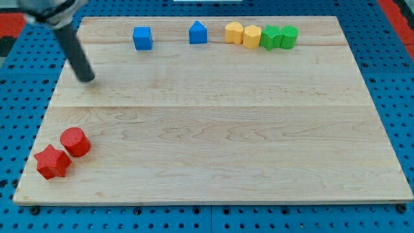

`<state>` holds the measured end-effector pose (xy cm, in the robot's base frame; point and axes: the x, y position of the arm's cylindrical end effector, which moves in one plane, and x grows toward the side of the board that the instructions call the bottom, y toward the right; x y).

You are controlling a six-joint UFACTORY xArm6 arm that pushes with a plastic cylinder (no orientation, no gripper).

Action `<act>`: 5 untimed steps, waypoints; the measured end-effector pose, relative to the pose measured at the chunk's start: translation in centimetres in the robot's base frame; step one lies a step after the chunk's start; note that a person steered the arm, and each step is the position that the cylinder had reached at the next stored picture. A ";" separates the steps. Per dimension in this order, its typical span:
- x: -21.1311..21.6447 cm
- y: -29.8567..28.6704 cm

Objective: Push the blue cube towards the red circle

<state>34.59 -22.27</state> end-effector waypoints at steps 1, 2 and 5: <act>-8.3 1.8; -10.3 2.1; -12.0 8.5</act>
<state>22.55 -13.77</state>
